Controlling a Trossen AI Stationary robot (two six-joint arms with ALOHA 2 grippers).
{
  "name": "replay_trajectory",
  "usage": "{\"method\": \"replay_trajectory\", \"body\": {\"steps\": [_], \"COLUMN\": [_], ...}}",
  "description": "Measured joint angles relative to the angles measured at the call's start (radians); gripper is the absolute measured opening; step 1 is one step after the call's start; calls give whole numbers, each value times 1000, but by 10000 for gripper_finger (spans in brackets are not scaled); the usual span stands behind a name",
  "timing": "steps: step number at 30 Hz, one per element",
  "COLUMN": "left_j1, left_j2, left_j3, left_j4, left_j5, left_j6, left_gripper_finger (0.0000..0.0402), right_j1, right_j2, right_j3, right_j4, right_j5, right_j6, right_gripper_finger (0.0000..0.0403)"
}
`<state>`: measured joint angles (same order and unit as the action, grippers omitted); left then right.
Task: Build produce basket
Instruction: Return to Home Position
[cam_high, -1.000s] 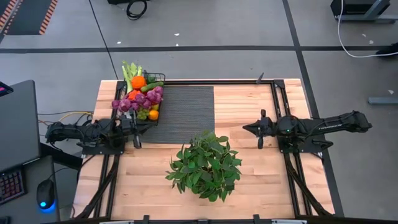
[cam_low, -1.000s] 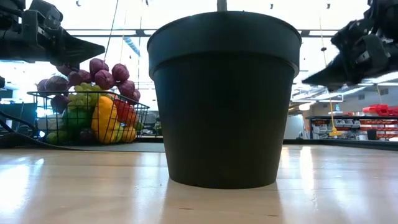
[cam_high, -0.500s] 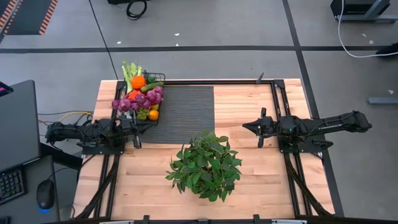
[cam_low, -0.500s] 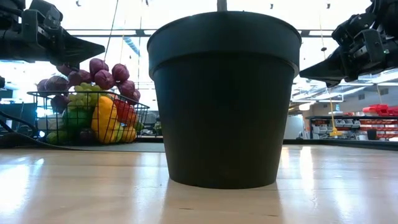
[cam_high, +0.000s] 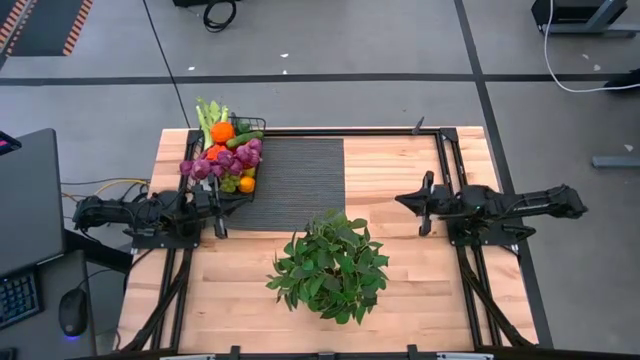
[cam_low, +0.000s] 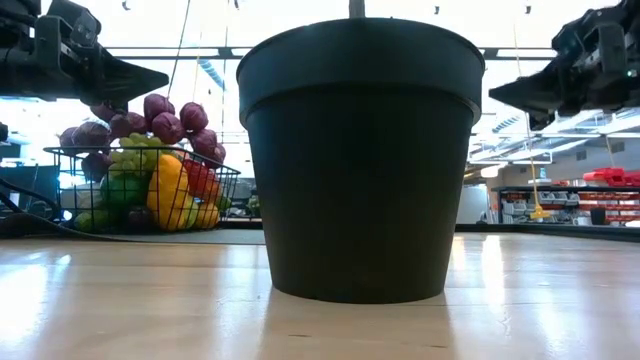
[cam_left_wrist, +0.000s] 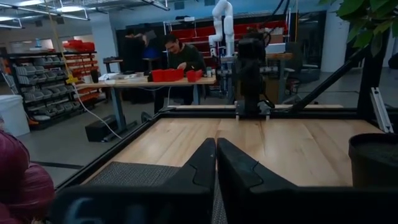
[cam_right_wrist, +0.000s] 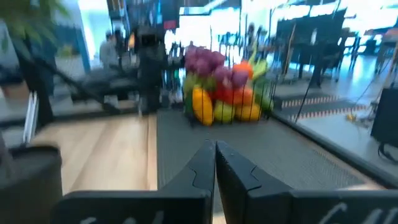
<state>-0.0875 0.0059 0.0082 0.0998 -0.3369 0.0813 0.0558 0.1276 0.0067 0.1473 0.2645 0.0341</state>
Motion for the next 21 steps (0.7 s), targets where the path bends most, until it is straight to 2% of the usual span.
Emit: {"method": "replay_trajectory", "body": {"steps": [7, 10, 16, 21], "left_j1": [0, 0, 0, 0], "left_j2": [0, 0, 0, 0], "left_j3": [0, 0, 0, 0], "left_j4": [0, 0, 0, 0], "left_j5": [0, 0, 0, 0], "left_j6": [0, 0, 0, 0], "left_gripper_finger": [19, 25, 28, 19], "right_j1": [-37, -56, -65, -65], "right_j2": [-32, -67, -99, -101], "right_j3": [0, 0, 0, 0], "right_j4": [6, -79, -107, -88], "right_j5": [2, 2, -128, -128], "right_j6": [0, 0, -4, -4], "right_gripper_finger": [22, 22, 23, 23]}}
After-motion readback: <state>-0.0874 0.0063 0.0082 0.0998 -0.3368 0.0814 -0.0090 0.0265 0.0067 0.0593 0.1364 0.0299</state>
